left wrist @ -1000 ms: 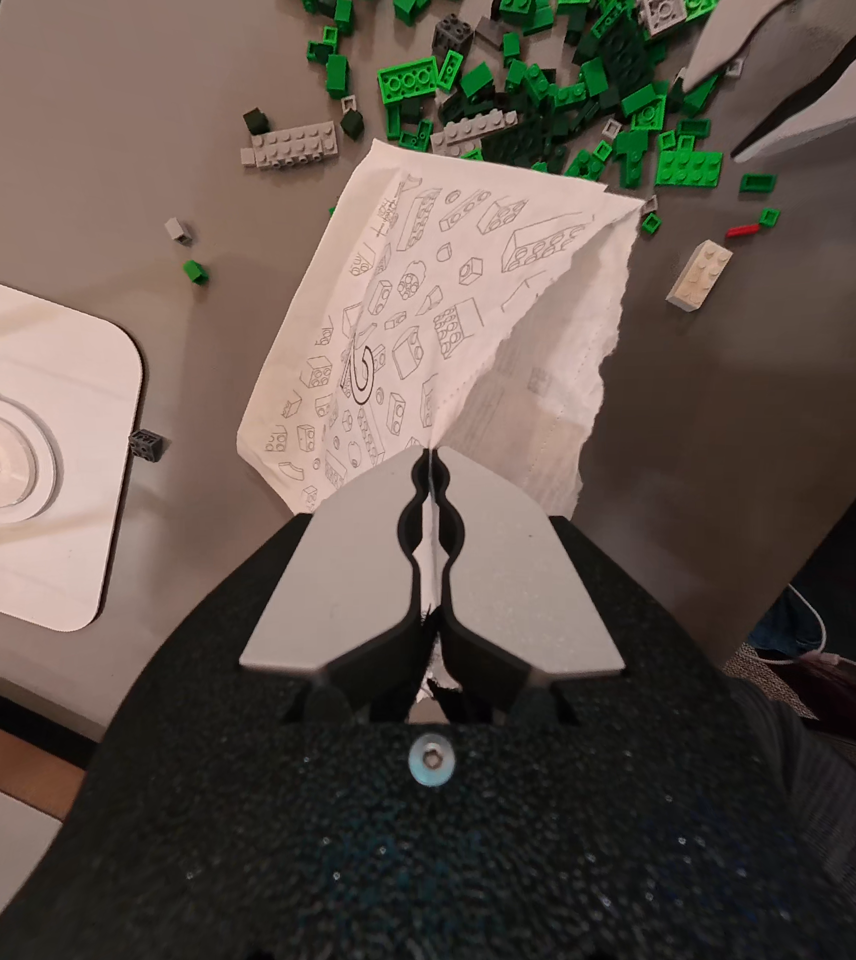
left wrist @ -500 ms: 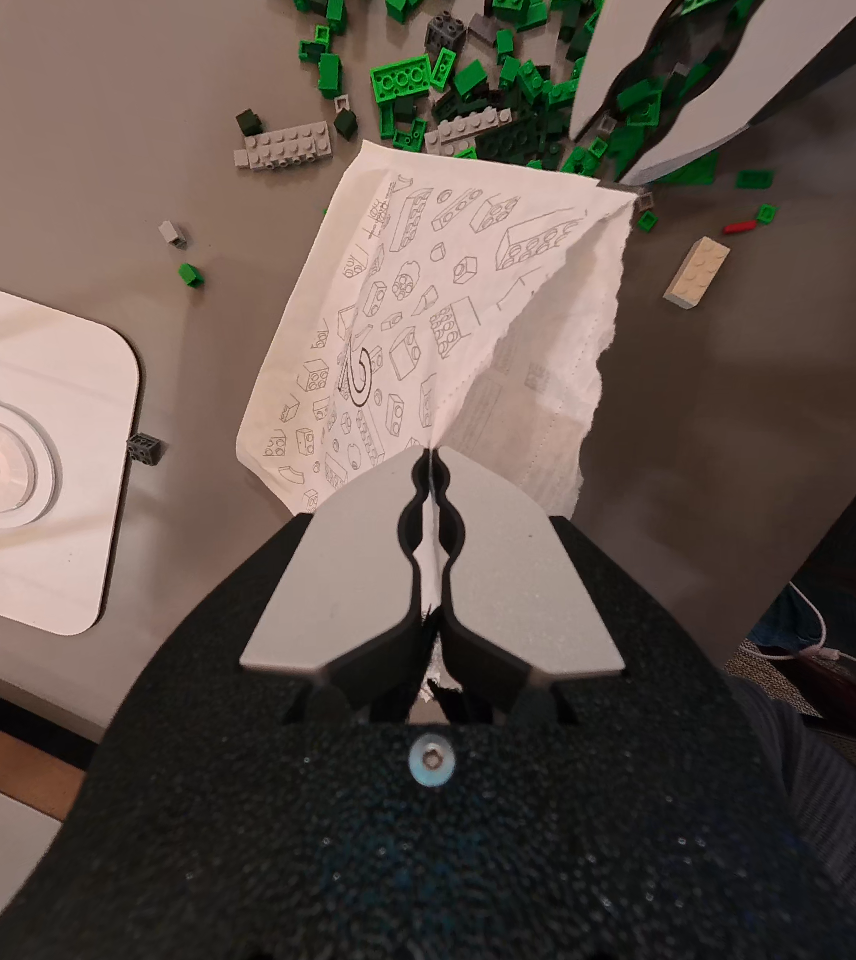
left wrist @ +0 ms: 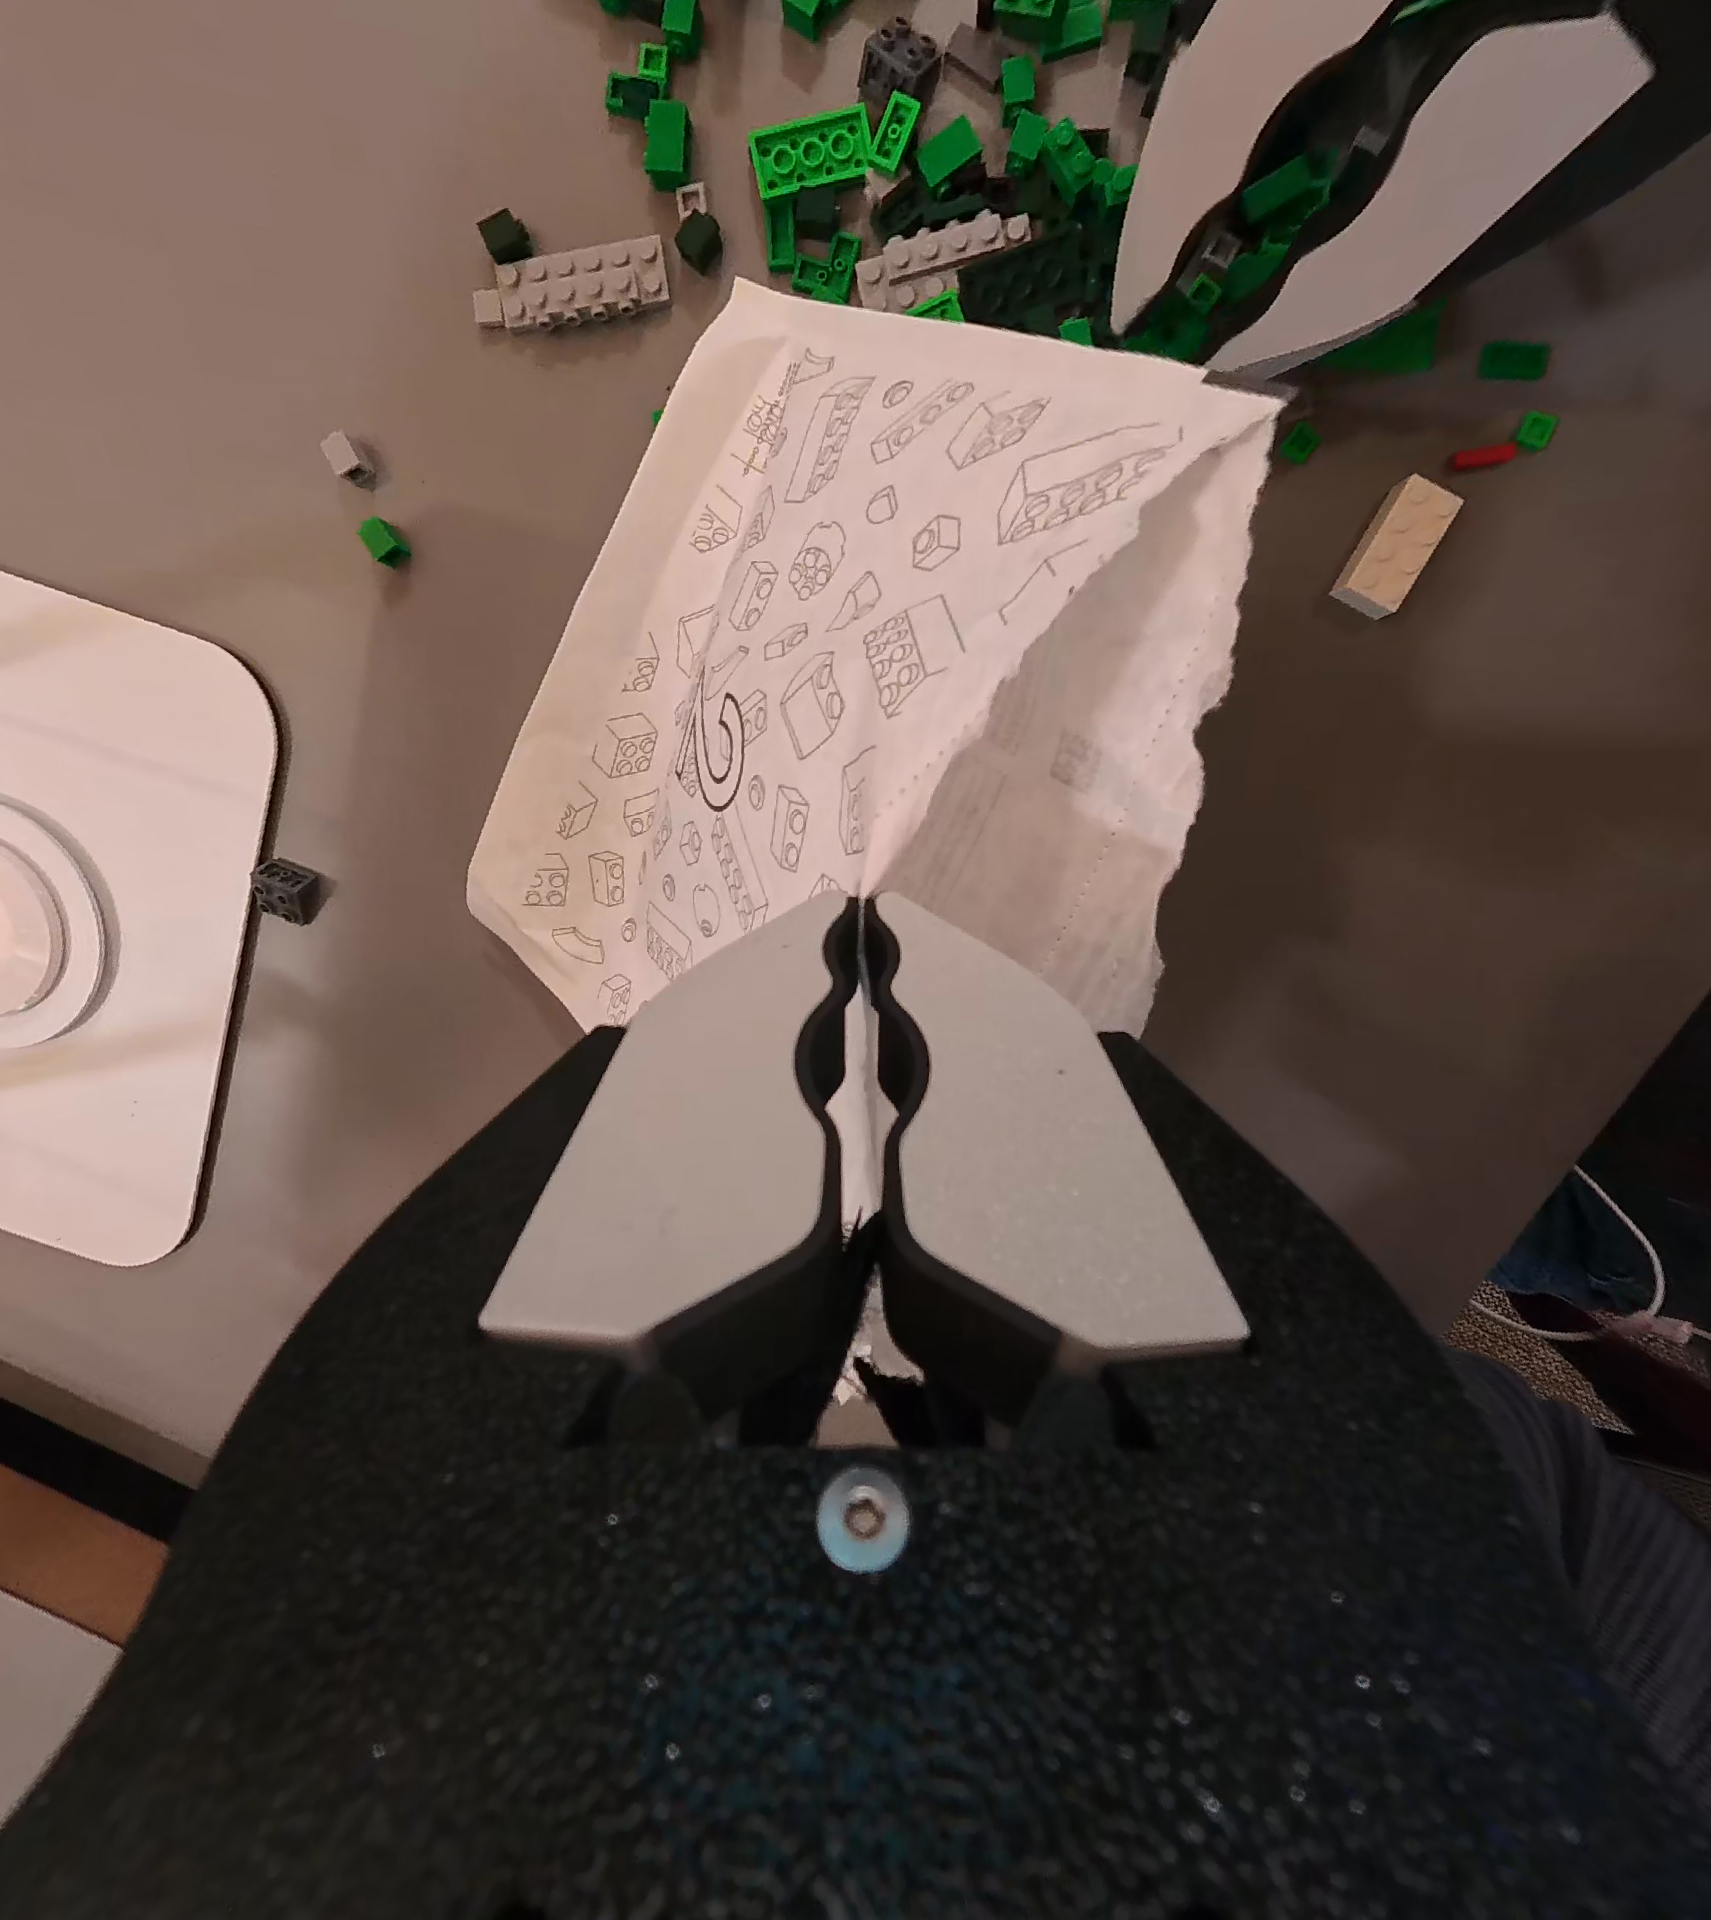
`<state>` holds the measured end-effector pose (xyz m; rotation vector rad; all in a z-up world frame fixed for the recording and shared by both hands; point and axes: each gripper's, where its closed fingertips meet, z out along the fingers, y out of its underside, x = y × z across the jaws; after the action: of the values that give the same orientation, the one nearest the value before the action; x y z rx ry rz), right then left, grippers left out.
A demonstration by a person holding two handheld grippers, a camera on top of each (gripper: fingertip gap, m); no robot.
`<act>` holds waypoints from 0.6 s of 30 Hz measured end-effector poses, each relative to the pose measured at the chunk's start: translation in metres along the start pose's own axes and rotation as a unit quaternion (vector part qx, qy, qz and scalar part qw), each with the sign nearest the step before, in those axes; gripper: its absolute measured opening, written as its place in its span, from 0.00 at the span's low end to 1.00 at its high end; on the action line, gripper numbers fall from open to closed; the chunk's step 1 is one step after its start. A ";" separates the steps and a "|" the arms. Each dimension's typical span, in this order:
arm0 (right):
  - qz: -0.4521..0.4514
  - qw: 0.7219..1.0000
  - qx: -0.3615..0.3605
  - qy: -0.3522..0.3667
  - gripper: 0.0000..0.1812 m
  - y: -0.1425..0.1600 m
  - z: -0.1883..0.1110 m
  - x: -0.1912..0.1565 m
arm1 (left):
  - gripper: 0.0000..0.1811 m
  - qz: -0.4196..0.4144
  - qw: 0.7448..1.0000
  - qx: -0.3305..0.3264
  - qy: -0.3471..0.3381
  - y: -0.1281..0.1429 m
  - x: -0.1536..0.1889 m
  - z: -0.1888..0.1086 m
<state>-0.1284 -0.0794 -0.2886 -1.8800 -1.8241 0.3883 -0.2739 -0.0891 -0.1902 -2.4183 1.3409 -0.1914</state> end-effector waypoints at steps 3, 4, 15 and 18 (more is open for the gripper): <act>-0.012 1.000 0.014 0.012 0.09 -0.006 -0.007 0.000 | 0.00 -0.001 1.000 0.000 0.000 0.000 0.000 0.000; -0.014 1.000 0.016 0.010 0.09 -0.008 -0.008 -0.001 | 0.00 -0.001 1.000 -0.001 0.000 0.000 0.000 0.000; -0.058 0.996 0.027 -0.069 0.09 -0.020 0.008 -0.040 | 0.00 -0.005 1.000 0.001 -0.004 0.002 -0.002 -0.002; -0.067 0.995 0.046 -0.056 0.09 -0.029 0.004 -0.039 | 0.00 -0.005 1.000 0.001 -0.004 0.002 -0.002 -0.002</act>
<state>-0.1578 -0.1182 -0.2815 -1.6941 -1.9586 0.5311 -0.2770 -0.0891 -0.1894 -2.4213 1.3252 -0.1854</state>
